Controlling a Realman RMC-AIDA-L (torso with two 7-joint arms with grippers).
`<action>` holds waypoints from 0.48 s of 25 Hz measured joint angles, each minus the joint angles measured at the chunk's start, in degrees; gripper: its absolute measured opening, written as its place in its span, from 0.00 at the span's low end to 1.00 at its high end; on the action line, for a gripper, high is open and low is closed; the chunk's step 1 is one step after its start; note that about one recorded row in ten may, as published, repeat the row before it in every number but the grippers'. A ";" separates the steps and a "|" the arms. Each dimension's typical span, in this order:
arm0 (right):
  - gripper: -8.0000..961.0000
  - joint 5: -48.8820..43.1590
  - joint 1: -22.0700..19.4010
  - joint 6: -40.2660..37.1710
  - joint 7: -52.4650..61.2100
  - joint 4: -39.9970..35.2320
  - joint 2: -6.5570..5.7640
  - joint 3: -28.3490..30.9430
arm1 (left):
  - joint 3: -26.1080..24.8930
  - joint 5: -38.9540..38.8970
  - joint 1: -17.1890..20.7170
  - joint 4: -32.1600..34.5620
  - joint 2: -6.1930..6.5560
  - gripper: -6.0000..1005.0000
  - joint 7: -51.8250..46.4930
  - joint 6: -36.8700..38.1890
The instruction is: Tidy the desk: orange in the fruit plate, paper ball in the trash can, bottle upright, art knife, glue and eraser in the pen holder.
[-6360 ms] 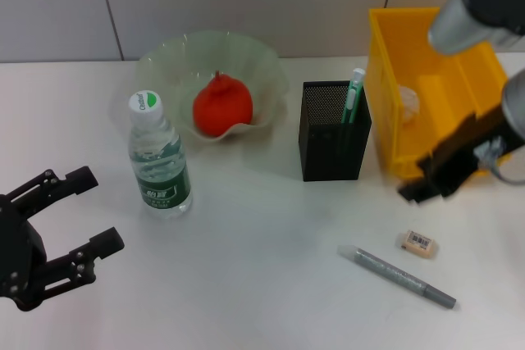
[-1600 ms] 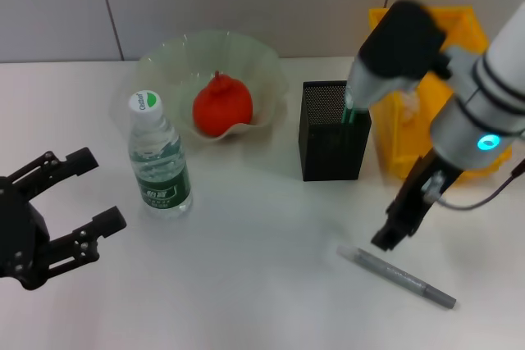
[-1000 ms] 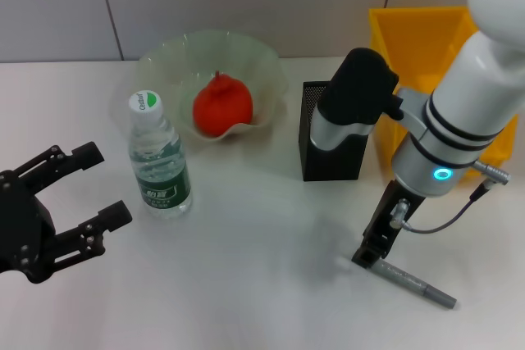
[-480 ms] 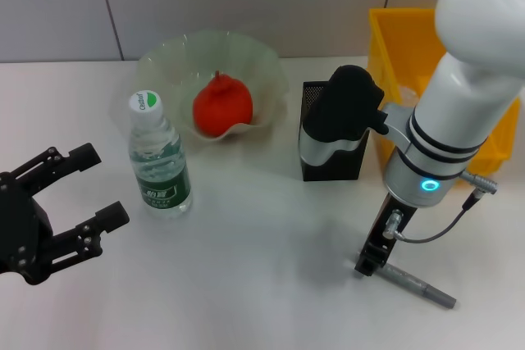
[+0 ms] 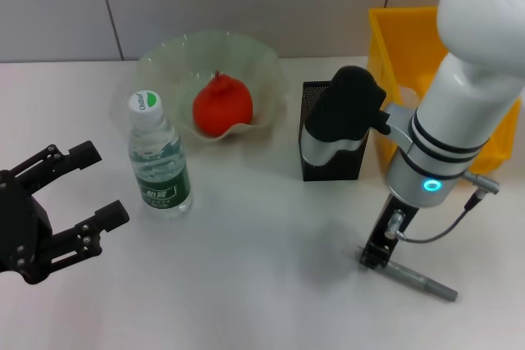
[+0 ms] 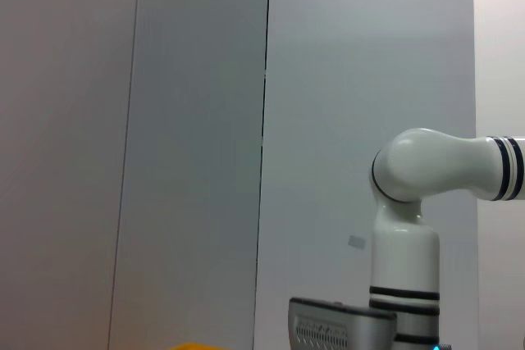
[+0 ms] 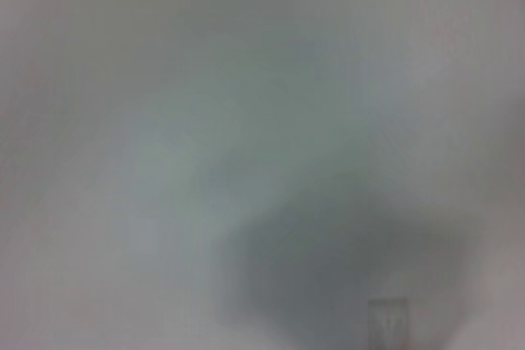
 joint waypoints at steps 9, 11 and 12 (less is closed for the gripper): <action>0.15 -0.32 -7.53 -8.29 -1.67 -29.62 -0.60 16.56 | -0.06 0.05 -0.13 -0.03 0.09 0.81 0.00 -0.11; 0.15 -0.14 -8.98 -6.98 -1.96 -35.21 -0.56 19.23 | -0.05 -0.01 -0.13 -0.03 0.08 0.81 0.00 -0.15; 0.15 0.00 -9.77 -5.17 -2.03 -37.24 -0.53 19.77 | -0.04 -0.09 -0.13 -0.03 0.08 0.81 0.01 -0.17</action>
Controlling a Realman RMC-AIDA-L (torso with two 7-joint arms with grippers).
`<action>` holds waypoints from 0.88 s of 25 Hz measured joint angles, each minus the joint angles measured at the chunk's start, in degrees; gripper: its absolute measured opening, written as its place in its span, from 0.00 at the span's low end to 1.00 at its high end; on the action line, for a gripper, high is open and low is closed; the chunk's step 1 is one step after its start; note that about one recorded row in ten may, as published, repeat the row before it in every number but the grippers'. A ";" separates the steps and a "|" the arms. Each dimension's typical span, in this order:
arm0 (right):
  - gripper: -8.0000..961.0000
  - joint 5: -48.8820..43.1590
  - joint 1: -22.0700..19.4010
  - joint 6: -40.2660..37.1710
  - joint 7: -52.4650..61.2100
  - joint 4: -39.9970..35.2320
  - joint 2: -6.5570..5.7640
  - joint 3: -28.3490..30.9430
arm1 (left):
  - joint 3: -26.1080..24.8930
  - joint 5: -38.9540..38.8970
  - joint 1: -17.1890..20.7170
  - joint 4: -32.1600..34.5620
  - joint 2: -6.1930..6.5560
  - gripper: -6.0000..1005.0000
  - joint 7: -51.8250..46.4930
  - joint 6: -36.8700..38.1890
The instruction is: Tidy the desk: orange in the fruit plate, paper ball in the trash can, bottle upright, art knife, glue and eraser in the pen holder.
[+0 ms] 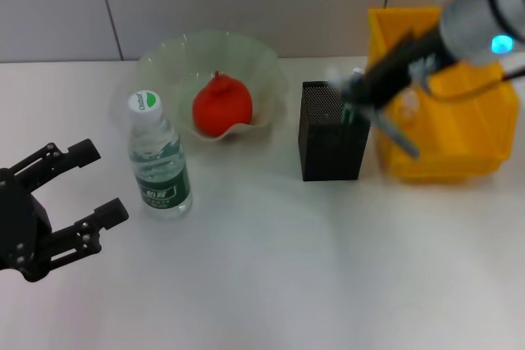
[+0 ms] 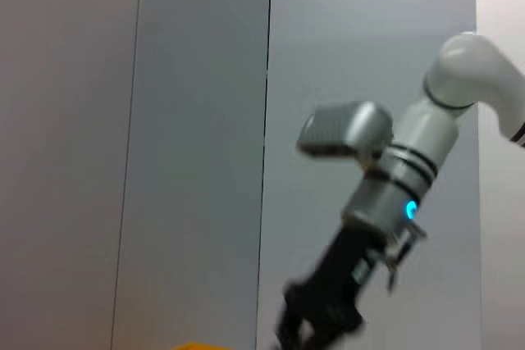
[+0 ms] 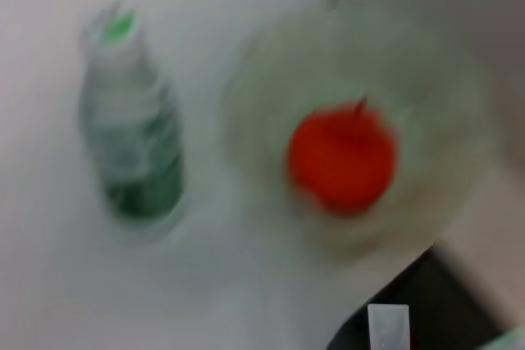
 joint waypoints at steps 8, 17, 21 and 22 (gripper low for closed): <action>0.15 3.60 -4.48 14.63 -2.63 -0.24 0.14 -1.48 | 0.01 -0.10 -0.25 0.00 -0.09 0.81 0.00 0.14; 0.15 8.09 -7.15 31.14 -7.87 9.24 0.18 -6.95 | -0.59 -0.20 -0.32 -0.02 -0.25 0.81 0.25 -0.08; 0.15 9.86 -7.07 33.06 -8.92 11.27 0.18 -7.08 | -0.71 -0.20 -0.70 -0.06 -0.27 0.81 0.08 -0.34; 0.15 10.22 -7.13 34.36 -9.27 11.94 0.19 -7.08 | -0.72 -0.20 -0.76 -0.06 -0.27 0.81 0.08 -0.38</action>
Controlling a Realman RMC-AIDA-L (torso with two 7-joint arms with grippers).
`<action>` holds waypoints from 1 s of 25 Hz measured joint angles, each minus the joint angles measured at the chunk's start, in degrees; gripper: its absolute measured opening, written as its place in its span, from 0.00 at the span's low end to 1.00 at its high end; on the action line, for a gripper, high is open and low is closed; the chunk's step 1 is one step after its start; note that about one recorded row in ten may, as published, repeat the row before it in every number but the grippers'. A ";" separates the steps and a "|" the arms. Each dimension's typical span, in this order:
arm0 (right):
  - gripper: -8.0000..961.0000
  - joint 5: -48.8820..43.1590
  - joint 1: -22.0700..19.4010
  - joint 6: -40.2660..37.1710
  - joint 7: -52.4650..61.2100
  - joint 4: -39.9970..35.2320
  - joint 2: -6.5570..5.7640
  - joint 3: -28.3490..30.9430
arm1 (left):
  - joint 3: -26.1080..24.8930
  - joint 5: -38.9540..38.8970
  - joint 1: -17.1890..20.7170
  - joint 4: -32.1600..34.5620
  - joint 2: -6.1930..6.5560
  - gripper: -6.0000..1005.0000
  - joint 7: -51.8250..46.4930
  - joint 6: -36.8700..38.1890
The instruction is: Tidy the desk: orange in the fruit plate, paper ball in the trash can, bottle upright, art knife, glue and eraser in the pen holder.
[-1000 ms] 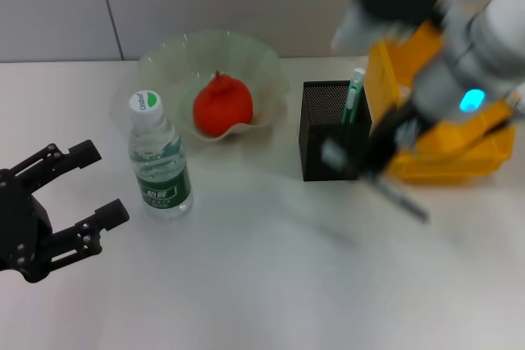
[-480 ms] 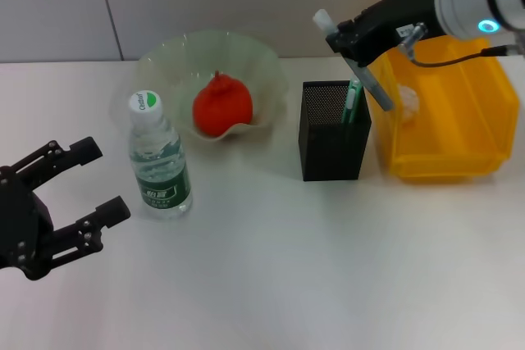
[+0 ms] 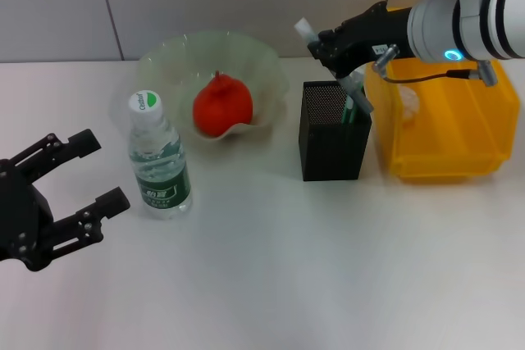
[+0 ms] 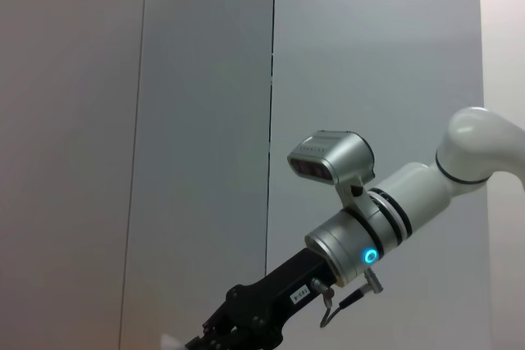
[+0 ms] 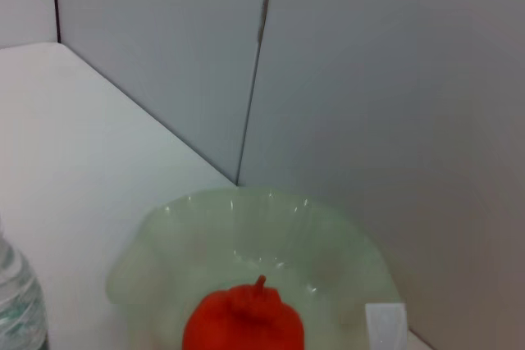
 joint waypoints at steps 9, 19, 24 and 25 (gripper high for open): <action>0.15 1.18 0.03 4.18 -0.49 2.38 0.03 0.03 | -0.06 0.01 -0.40 -0.10 0.00 0.81 -0.04 -0.68; 0.14 3.00 1.08 5.97 -0.53 4.22 -0.01 -1.19 | -0.06 0.42 -0.71 -1.33 0.14 0.81 0.28 -1.11; 0.14 4.69 1.15 8.32 -0.53 5.78 0.03 -3.31 | -0.06 0.44 -0.76 -1.34 0.17 0.81 0.42 -1.15; 0.14 4.98 1.20 8.70 -0.57 6.50 0.05 -4.06 | -0.06 0.45 -0.83 -1.34 0.18 0.81 0.43 -1.15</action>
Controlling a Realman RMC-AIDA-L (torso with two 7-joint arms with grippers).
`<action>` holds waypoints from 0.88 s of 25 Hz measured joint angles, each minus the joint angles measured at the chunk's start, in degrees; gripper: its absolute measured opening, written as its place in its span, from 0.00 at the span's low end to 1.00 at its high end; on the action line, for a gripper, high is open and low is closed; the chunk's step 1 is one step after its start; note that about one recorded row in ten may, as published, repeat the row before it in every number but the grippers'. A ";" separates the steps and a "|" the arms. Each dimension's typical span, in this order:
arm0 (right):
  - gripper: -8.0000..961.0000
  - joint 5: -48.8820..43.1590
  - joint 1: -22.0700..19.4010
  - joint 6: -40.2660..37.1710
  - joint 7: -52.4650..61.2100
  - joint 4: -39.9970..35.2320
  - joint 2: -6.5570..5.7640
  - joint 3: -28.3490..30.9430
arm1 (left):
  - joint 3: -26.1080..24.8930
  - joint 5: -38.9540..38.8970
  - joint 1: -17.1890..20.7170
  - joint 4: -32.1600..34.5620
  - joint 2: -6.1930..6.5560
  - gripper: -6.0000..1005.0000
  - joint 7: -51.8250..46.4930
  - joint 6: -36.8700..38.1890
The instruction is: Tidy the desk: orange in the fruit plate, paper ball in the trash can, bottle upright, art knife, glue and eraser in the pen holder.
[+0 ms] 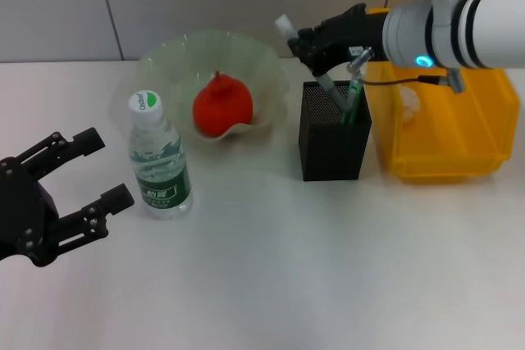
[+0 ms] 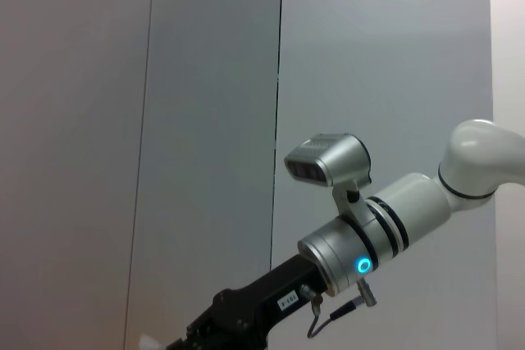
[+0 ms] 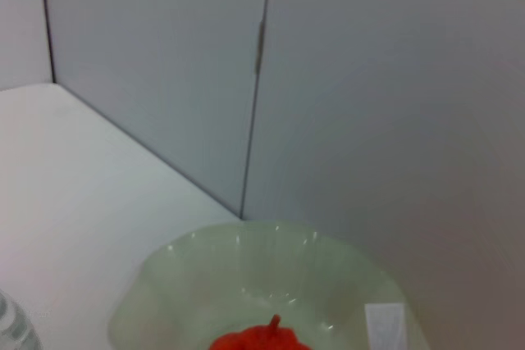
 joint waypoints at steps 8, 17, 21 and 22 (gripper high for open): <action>0.14 0.05 -0.91 0.57 -0.04 1.55 0.04 -0.79 | 0.00 -0.01 0.24 0.00 0.13 0.81 0.02 0.00; 0.27 0.18 -5.06 0.53 0.35 -1.12 -0.04 -0.40 | 0.00 -0.22 0.44 0.00 0.21 0.81 -0.15 0.18; 0.41 0.35 -7.73 -1.98 0.44 -5.96 -0.13 -0.19 | 0.02 -0.22 0.45 0.00 0.30 0.81 -0.34 0.44; 0.45 0.59 -8.63 -3.46 0.41 -7.77 -0.15 0.19 | 0.11 -0.17 0.45 0.00 0.41 0.81 -0.45 0.53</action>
